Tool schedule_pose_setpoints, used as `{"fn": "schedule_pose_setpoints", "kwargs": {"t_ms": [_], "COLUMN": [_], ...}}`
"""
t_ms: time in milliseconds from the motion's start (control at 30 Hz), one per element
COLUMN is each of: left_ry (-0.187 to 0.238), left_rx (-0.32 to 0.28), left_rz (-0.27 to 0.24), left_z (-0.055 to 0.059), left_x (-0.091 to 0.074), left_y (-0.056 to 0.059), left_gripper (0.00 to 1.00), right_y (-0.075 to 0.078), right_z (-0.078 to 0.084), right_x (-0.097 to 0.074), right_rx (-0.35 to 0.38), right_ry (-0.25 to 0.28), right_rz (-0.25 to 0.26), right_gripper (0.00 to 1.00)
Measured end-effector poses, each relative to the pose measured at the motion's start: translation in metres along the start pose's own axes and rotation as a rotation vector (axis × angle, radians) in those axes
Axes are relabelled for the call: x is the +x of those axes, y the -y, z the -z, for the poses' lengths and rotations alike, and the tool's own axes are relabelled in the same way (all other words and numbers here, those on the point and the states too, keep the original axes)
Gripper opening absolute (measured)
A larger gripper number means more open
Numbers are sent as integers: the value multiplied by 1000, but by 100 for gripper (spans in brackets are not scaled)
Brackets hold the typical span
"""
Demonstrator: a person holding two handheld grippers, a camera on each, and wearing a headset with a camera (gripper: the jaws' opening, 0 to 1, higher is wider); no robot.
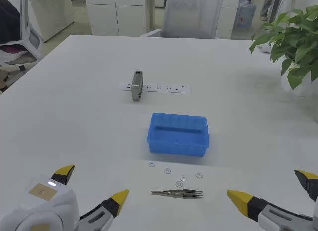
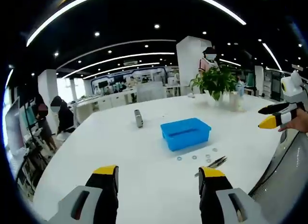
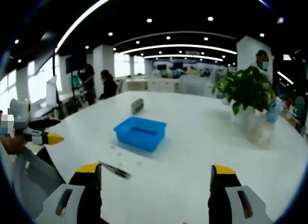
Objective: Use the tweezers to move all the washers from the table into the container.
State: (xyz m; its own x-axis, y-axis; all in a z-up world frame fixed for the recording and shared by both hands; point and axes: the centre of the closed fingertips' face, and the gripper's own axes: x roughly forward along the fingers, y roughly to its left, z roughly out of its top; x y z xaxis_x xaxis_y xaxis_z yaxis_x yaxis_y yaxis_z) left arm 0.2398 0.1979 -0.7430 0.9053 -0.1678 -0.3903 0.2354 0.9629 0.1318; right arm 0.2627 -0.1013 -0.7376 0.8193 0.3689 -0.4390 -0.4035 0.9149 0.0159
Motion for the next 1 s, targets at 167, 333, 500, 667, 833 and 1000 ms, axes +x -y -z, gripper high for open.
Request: {"fn": "schedule_pose_setpoints", "kwargs": {"t_ms": [167, 333, 500, 667, 833, 1000], "left_ry": [-4, -7, -7, -1, 13, 7], "left_rx": [-2, 3, 4, -3, -16, -34], "left_rz": [-21, -25, -33, -47, -60, -56], "left_z": [1, 1, 1, 0, -2, -1], "left_x": [0, 1, 0, 0, -1, 1], "left_y": [-3, -3, -4, -7, -10, -10], "left_gripper": [82, 85, 87, 92, 97, 99], "right_y": [-2, 0, -1, -4, -6, -7], "right_z": [-1, -2, -1, -1, 1, 5], "right_x": [-1, -1, -1, -1, 0, 3], "right_rx": [-2, 2, 0, 2, -10, -26], "right_ry": [-2, 3, 2, -3, -15, -33], "right_rz": [-1, 0, -3, -7, -13, -22], "right_gripper": [92, 93, 93, 94, 95, 95]}}
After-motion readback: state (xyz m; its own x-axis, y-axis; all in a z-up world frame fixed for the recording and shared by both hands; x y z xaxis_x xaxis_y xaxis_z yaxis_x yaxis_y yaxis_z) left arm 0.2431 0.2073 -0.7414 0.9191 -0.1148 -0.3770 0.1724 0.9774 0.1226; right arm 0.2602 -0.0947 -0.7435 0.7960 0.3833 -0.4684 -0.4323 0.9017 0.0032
